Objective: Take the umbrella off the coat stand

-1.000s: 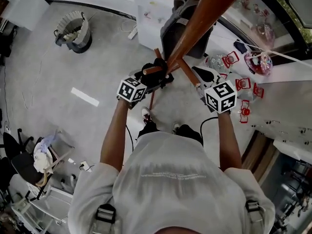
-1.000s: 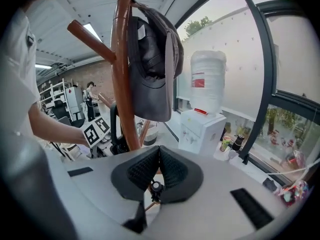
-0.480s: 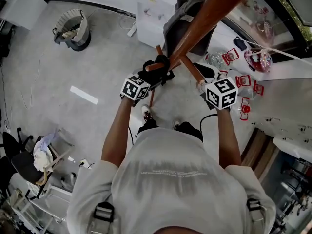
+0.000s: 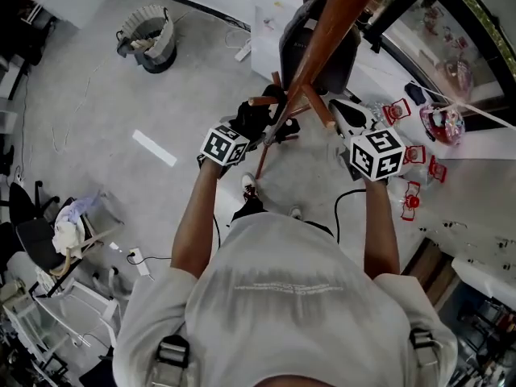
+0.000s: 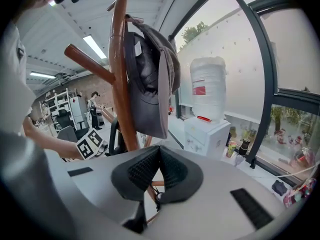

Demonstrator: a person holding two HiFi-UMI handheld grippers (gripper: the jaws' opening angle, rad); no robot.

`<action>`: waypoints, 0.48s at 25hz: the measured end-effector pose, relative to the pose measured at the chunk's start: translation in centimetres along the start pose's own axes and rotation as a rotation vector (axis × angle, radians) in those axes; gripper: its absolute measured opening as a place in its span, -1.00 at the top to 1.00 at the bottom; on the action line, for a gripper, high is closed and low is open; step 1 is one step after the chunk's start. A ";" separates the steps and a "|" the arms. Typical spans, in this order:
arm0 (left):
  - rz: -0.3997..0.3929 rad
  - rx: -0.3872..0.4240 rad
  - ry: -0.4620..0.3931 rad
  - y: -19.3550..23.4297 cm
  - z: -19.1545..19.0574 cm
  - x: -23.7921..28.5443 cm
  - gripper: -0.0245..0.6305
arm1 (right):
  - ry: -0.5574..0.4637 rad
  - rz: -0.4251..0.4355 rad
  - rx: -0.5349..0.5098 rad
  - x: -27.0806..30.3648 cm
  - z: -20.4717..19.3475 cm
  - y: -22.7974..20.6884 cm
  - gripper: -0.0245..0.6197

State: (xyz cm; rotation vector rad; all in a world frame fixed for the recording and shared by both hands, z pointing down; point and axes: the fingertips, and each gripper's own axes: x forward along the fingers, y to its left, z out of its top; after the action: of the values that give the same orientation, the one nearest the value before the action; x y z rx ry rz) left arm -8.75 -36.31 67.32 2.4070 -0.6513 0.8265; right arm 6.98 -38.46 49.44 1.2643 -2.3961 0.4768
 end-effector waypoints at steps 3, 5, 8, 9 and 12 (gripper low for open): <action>0.057 0.000 0.016 0.6 -0.3 -1.1 -0.01 | -0.022 0.022 -0.012 -0.1 0.7 0.0 0.85; 0.097 -0.001 0.025 0.9 -0.5 -1.9 -0.01 | -0.034 0.036 -0.019 -0.4 1.0 0.1 0.85; 0.148 -0.005 0.033 1.4 -0.6 -3.3 0.00 | -0.056 0.058 -0.032 -0.9 1.8 -0.1 0.85; 0.162 -0.007 0.034 1.5 -0.7 -3.7 0.00 | -0.065 0.063 -0.036 -1.0 2.1 -0.2 0.85; 0.194 -0.019 0.033 1.6 -0.9 -5.0 0.00 | -0.086 0.075 -0.046 -1.2 3.0 -0.6 0.85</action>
State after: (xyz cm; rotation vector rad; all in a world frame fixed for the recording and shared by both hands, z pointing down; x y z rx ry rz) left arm -13.59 -35.59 65.12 2.3341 -0.8862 0.9323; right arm 7.61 -39.30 46.33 1.2017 -2.5190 0.3941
